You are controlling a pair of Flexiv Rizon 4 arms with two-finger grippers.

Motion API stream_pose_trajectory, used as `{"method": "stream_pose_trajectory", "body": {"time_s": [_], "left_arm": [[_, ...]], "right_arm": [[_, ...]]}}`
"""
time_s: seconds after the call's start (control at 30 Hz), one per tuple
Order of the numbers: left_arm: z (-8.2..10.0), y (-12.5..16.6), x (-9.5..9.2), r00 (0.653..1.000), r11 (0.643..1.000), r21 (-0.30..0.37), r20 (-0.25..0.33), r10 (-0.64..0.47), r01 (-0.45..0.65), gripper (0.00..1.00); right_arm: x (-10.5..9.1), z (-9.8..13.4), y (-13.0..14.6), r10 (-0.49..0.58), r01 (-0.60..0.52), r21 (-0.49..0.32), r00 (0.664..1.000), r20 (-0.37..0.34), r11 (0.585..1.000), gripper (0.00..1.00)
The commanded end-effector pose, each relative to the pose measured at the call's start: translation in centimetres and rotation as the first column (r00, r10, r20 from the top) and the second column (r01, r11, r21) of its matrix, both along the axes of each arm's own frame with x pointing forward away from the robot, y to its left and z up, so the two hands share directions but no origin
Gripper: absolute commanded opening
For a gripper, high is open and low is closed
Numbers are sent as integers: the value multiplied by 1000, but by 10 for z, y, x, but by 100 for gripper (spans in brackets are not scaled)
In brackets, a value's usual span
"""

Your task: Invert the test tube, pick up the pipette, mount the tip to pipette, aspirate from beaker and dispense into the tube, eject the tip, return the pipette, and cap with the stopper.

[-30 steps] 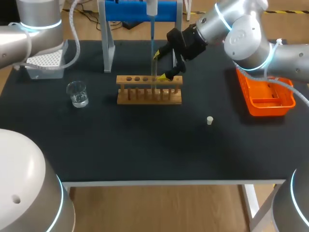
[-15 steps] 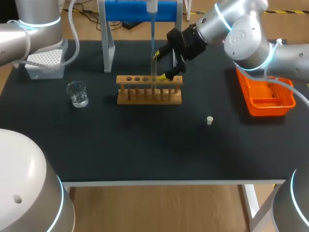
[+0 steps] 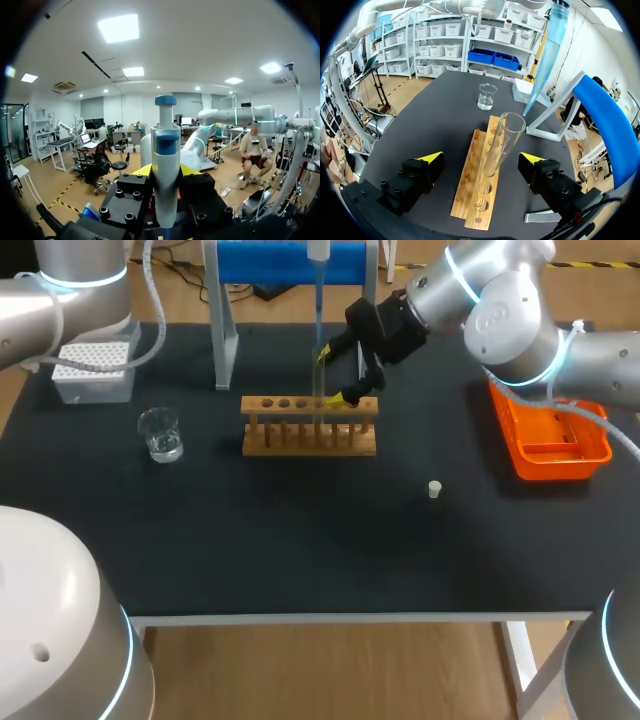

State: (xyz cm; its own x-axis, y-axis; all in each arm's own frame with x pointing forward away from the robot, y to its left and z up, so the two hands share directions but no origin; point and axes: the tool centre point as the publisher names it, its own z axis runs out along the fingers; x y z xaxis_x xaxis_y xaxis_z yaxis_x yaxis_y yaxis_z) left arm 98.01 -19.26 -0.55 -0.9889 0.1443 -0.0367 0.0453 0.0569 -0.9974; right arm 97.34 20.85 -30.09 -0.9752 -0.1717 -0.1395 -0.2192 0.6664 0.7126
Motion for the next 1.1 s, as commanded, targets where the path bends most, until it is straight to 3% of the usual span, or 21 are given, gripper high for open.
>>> {"method": "stream_pose_trajectory", "body": {"time_s": [0.03, 0.57, 1.1], "left_arm": [[-4, -1, -1, 1000, 1000, -7, -8, 3, -3, 0], [-22, 1, 2, 999, 1000, -28, -45, -2, 1, 0], [-27, 10, 3, 998, 1000, -6, -62, 14, -15, 0]], "right_arm": [[0, 0, 0, 1, -1, -2, 1000, 0, 1000, 100], [0, 0, 0, 1, -1, -2, 1000, 0, 1000, 100], [0, 0, 0, 1, -1, -2, 1000, 0, 1000, 100]]}}
